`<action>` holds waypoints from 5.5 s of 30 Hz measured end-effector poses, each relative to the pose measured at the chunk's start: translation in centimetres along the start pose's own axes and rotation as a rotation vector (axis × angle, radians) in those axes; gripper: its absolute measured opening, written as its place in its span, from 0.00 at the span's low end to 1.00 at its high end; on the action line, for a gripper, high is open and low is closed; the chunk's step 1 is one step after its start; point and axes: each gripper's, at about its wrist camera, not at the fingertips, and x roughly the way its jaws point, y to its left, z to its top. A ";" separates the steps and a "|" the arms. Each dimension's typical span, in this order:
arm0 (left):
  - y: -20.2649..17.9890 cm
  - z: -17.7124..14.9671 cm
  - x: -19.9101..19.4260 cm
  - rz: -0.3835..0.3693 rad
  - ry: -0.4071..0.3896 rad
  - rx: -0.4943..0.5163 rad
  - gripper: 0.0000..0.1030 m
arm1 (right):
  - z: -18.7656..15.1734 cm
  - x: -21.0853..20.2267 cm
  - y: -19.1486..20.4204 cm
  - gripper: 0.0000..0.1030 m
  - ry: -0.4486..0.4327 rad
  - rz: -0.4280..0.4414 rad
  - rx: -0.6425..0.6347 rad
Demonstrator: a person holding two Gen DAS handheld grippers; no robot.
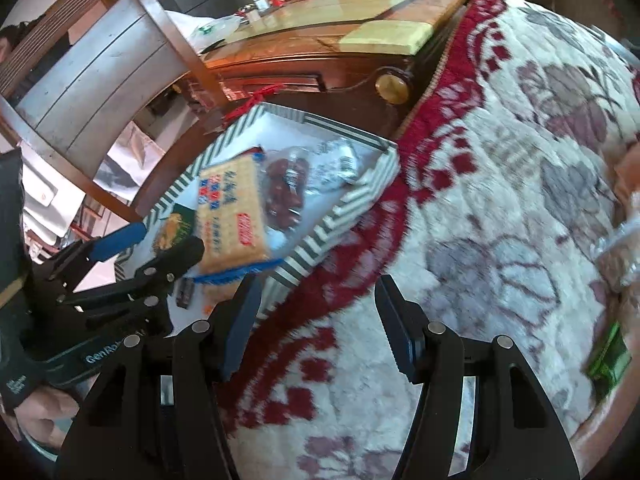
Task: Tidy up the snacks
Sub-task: 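Move both tools back toward the nut bags and green sachet, then grasp the green sachet with the right tool, then grasp the clear nut bag with the left tool while the right tool holds the green sachet, then carry nut bag and green sachet into the box and open both tools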
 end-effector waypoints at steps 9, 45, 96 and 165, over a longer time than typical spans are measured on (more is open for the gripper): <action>-4.5 -0.1 -0.3 -0.062 0.001 0.071 0.77 | -2.9 -2.1 -5.2 0.58 -0.006 -0.051 0.088; -17.5 -1.4 1.6 -0.214 0.100 0.294 0.77 | -8.0 -6.9 -20.4 0.58 0.074 -0.325 0.059; -22.1 -0.8 3.5 -0.322 0.194 0.299 0.77 | -9.5 -7.0 -24.4 0.43 -0.049 -0.147 0.347; -15.3 -0.2 0.7 -0.318 0.090 0.153 0.33 | -8.5 -6.9 -15.3 0.24 -0.051 -0.053 0.246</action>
